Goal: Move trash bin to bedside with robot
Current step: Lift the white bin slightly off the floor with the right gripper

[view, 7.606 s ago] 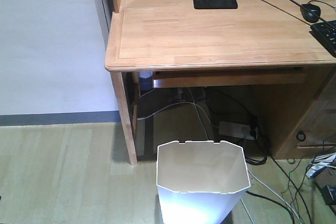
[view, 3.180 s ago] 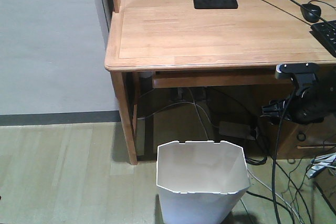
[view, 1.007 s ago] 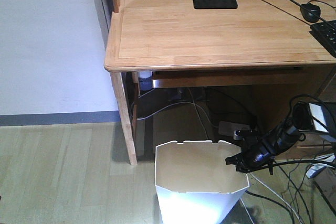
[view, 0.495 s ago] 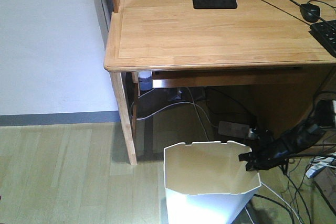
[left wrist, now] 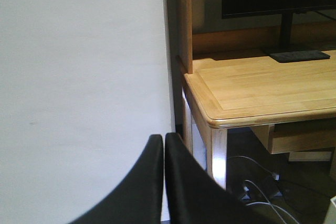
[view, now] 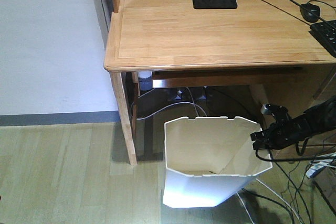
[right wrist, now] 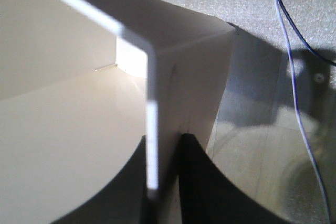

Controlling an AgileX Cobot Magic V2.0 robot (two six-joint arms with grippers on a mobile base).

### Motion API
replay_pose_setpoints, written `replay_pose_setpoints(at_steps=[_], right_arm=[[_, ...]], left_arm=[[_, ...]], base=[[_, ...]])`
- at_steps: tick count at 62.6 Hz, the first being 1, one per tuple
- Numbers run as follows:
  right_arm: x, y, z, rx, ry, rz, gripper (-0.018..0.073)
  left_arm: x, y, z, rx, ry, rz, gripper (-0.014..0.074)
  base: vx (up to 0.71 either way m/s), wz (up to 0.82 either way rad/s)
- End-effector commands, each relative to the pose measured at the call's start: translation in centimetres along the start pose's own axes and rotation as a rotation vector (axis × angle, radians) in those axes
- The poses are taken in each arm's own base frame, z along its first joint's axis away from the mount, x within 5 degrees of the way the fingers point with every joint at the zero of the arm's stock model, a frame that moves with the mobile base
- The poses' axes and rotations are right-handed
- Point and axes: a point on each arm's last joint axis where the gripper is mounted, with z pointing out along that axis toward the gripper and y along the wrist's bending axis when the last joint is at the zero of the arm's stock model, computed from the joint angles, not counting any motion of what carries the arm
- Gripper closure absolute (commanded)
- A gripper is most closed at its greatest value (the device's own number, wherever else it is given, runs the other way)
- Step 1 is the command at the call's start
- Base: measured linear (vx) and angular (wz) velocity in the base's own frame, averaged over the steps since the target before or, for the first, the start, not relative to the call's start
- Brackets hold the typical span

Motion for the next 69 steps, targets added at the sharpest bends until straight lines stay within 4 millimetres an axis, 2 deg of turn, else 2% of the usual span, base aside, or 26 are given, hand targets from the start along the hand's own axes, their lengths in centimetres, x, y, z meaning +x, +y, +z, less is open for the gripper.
replay_pose_setpoints(at_steps=[1,12,24,69], right_arm=[[-0.8,3.5,-4.7,-0.152,-0.060,-0.058,0.0563],[0.6,6.4,-7.6,-0.254,-0.087,-0.067,0.0563],[1.4,7.6,-9.3,-0.260,-0.093,-0.079,0.0563],[1.7,7.7,-9.3,-0.268,-0.075,-0.097,0.0563]], left_arm=[[-1.5,-0.1,-0.2,0.004,-0.102,-0.006,0.0603],[-1.5,-0.1,-0.2,0.005,-0.102,-0.007,0.0603],[-1.5,-0.1,-0.2,0.005,-0.102,-0.007,0.0603],[-1.5,-0.1,-0.2,0.005,-0.102,-0.007,0.0603]], base=[[0.00,0.00],[0.00,0.00],[0.00,0.00],[0.00,0.00]])
